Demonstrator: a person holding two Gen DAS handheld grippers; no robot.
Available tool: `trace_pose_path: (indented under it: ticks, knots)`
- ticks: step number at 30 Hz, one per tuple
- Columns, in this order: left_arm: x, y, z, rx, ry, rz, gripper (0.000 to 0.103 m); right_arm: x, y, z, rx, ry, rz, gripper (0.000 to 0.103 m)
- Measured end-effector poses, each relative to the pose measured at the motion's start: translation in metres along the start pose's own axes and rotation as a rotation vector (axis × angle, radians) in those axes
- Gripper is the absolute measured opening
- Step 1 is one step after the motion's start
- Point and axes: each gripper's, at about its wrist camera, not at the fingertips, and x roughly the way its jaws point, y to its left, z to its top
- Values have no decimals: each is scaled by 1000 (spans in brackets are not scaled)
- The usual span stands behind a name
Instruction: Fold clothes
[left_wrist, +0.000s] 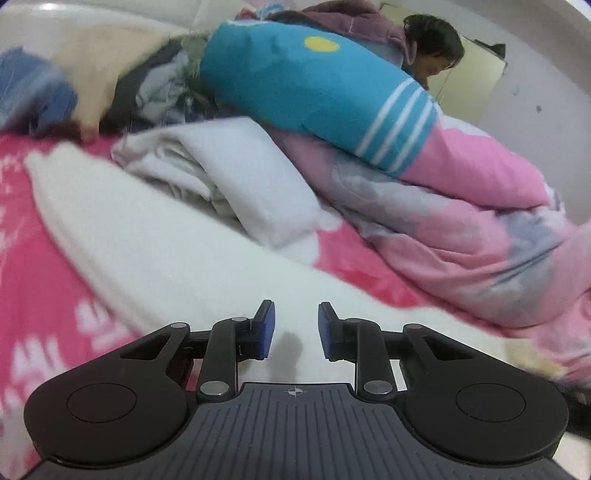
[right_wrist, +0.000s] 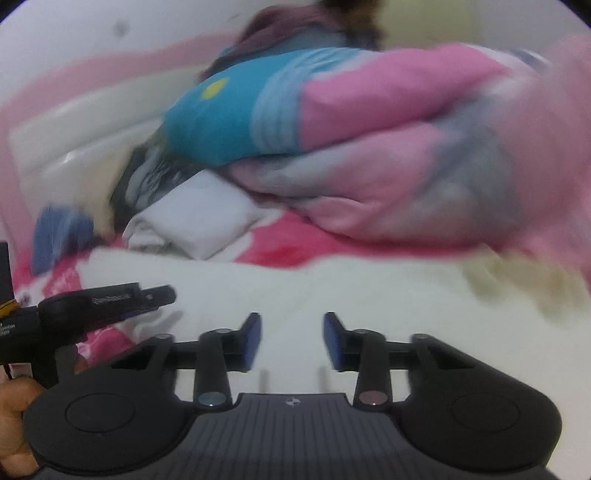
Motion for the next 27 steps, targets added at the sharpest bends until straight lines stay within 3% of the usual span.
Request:
trace_pose_path:
  ticks: [3,6,8,12,15,18,21,23,25,27]
  knots:
    - [7,13,-1,-39,25,-1,22,51,20,12,-125,65,-1,23]
    - [5,9,2,-11,7,6,22,107,14,10,-158,168,-102,21]
    - [9,11,2,-27,29,14,22,128,-4,17,-84,149,-90,20]
    - [8,16,1,-51,29,15,22,155,-31,43,20,109,-190,19]
    - [7,20,3,-79,26,22,22,140,-40,50,66,97,-235,20]
    - [8,23,5,-104,30,23,22,100,-27,43,79,73,-128,21]
    - [7,23,6,-109,32,24,22,93,-13,32,47,142,-89,21]
    - [5,22,7,-109,28,23,22,111,-13,27,25,182,-152,21]
    - [2,22,8,-109,19,20,24,134,-31,27,99,191,-199,19]
    - [-3,23,11,-112,7,12,25,131,-52,36,271,132,-180,19]
